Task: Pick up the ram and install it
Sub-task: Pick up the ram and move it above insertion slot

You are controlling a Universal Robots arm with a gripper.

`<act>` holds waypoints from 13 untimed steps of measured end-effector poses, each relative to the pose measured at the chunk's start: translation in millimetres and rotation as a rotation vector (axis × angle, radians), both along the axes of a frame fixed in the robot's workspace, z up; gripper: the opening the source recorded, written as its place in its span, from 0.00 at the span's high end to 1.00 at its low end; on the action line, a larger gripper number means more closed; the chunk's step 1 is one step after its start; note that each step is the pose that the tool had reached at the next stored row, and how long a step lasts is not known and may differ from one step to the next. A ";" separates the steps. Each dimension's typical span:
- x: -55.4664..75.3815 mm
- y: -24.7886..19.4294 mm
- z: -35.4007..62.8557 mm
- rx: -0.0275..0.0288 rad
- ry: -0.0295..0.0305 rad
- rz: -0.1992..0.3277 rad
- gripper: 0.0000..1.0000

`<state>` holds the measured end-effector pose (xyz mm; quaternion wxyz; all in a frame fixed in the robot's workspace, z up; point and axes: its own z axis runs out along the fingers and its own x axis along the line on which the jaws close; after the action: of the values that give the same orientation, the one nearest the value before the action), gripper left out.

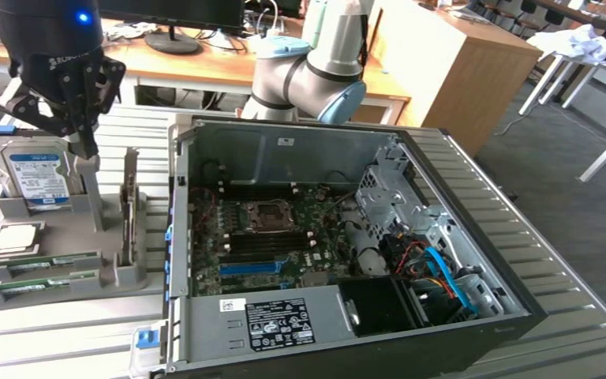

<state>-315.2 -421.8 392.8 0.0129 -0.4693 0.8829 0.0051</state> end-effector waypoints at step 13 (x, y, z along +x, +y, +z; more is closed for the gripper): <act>0.0 -0.3 0.0 -0.0001 0.0000 0.143 0.90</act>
<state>-315.2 -422.1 392.8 0.0125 -0.5311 0.8472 0.0060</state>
